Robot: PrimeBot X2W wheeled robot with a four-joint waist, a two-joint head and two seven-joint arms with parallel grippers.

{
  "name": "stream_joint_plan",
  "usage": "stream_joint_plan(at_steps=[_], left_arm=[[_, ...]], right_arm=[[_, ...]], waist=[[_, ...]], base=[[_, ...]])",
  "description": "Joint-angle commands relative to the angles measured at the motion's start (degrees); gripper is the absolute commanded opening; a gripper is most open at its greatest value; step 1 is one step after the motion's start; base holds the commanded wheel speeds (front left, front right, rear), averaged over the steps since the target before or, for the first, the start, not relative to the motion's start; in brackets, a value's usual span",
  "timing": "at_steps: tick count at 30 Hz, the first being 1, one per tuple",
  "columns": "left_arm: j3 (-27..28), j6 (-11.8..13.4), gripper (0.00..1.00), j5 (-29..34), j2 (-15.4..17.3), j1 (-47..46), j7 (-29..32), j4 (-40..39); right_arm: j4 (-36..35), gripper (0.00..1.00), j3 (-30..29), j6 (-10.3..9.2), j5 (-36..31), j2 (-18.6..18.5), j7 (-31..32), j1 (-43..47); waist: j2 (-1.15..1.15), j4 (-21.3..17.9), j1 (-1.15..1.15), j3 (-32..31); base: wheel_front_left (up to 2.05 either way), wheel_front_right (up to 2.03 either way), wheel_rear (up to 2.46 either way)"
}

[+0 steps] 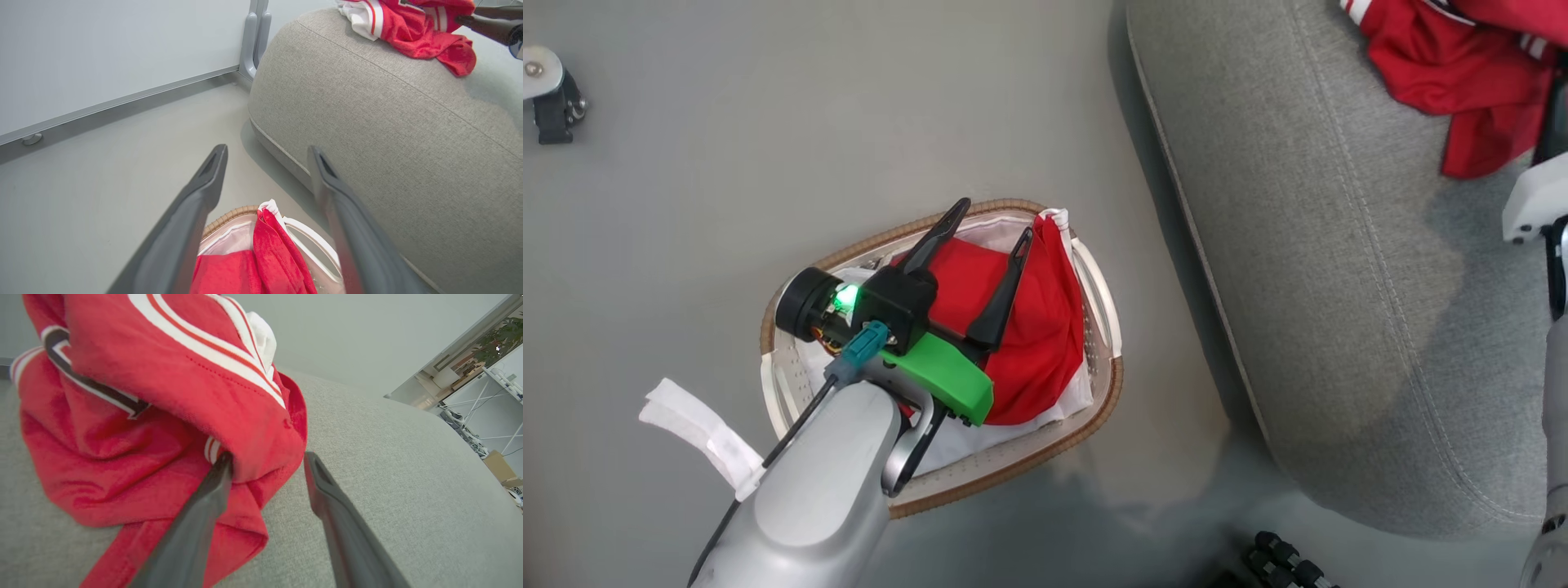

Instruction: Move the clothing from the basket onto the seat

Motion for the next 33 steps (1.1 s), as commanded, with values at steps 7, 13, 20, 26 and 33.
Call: stream_joint_plan(at_steps=[7,13,20,26,33], left_arm=[[1.58,-0.17,1.00,-1.09,0.58,2.43,-0.05,-0.79],[4.08,-0.17,1.00,-2.05,-0.21,5.35,-0.05,-1.37],[8.84,-0.16,1.00,-2.75,-1.84,10.08,-0.05,-1.68],[14.77,-0.06,1.00,-1.20,-2.74,15.36,-0.05,-1.99],[22.32,0.11,1.00,1.12,-3.90,22.88,-0.05,-3.24]], right_arm=[[-2.26,1.00,2.77,-0.08,2.10,1.03,-0.11,6.56],[-4.28,1.00,5.63,-0.08,3.36,0.68,-0.11,9.63],[-6.20,1.00,9.75,-0.08,4.79,0.89,-0.10,11.15],[-7.07,1.00,14.22,-0.08,6.29,2.99,-0.11,13.36],[-8.29,1.00,18.46,-0.08,10.08,6.33,-0.11,17.83]], waist=[[0.00,-1.13,-0.01,-4.96],[0.00,-0.81,-0.01,-11.14],[0.00,1.33,-0.01,-19.30],[0.00,3.96,-0.01,-25.31],[0.00,6.75,-0.01,-29.81]], base=[[0.00,0.00,0.00],[0.00,0.00,0.00],[0.00,0.00,0.00],[0.00,0.00,0.00],[0.00,0.00,0.00]])
